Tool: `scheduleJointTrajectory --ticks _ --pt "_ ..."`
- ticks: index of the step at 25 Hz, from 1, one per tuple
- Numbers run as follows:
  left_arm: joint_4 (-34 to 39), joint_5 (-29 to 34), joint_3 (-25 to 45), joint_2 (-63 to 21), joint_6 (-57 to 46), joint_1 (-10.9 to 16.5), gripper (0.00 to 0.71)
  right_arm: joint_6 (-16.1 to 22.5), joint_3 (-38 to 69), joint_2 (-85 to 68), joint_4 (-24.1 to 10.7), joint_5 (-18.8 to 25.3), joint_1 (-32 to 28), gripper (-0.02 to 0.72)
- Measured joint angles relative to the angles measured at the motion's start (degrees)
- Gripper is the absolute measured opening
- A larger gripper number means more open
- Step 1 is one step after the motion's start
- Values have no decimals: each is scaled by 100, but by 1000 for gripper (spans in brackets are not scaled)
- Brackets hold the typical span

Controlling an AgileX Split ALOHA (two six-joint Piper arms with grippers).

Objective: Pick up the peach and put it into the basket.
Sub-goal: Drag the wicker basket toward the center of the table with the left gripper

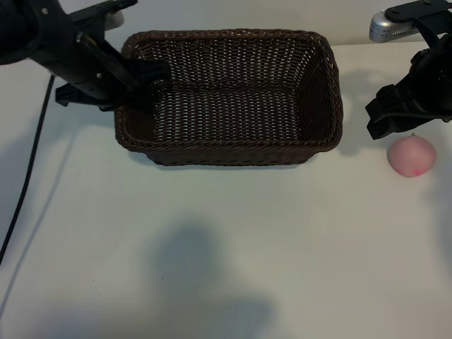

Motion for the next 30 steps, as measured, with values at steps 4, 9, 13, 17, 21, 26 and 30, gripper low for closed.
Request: scheduleJointTrajectory --ticks 4,9,13,17,21,26,30 --pt "0 24 -292 330 94 -57 151 0 0 0 0 0 0 595" --pt "-159 -31 -533 703 107 -226 151 0 0 0 0 0 0 595" --pt "-372 -136 -568 933 121 -247 151 0 0 0 0 0 0 595" --pt "-387 -143 -568 1055 173 -247 151 0 0 0 0 0 0 595" --pt "-393 -143 -568 1167 250 -247 151 0 0 0 0 0 0 595" --pt "-435 -171 -568 1301 255 -247 151 0 0 0 0 0 0 595" --pt "-477 -190 -568 1326 255 -247 151 0 0 0 0 0 0 595"
